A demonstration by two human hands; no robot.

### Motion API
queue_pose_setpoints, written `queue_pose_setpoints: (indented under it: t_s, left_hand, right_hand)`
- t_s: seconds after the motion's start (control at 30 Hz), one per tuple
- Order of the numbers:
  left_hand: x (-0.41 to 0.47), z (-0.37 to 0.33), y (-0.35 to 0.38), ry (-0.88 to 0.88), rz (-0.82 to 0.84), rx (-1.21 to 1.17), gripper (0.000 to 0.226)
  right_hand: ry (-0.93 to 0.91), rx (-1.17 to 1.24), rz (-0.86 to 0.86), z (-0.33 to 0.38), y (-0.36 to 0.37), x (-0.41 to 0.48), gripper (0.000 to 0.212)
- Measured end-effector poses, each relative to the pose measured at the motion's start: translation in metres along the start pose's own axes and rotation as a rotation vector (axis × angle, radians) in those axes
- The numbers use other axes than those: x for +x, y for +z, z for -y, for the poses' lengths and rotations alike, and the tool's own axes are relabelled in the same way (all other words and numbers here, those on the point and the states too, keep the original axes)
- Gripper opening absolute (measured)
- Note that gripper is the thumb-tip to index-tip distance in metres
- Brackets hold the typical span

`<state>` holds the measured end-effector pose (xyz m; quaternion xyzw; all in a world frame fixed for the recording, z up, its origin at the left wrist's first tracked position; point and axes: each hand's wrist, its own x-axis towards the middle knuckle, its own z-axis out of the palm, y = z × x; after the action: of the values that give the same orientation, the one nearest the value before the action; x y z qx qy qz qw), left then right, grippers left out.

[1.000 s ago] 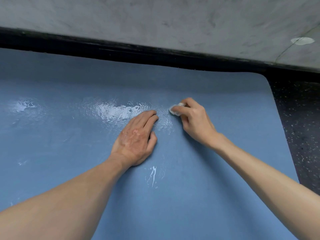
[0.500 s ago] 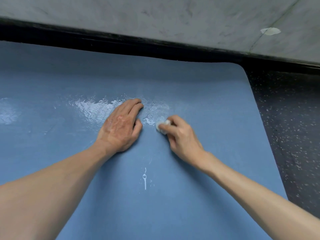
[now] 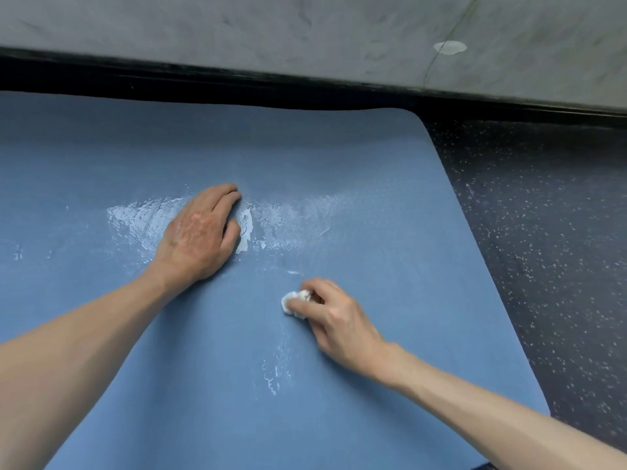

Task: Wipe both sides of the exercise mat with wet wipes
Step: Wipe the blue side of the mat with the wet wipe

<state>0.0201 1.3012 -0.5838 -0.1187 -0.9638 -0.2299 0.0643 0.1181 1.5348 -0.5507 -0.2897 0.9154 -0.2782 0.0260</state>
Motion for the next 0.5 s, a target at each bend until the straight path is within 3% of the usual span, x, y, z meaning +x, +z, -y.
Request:
queue_pose_setpoints:
  t_s: [0.1,0.2,0.27,0.43,0.5]
  left_hand:
    - [-0.017,-0.007,-0.002,0.018,0.001,-0.006,0.042]
    - [-0.056,-0.013,-0.006,0.036,-0.003,-0.019,0.042]
    - [-0.081,-0.016,-0.007,0.042,0.025,-0.015,0.047]
    - [-0.091,-0.014,-0.002,0.01,0.081,-0.021,0.052]
    - [-0.09,-0.015,-0.003,0.009,0.086,-0.026,0.053]
  right_hand:
    - [0.005,0.002,0.023,-0.007,-0.002,0.015,0.026]
    - [0.061,-0.04,-0.073,-0.016,-0.001,0.042,0.038]
    - [0.069,-0.076,-0.111,-0.009,0.004,0.031,0.032]
    - [-0.016,0.021,0.011,0.023,0.006,-0.058,0.017]
    - [-0.046,0.043,0.097,0.017,-0.001,-0.056,0.018]
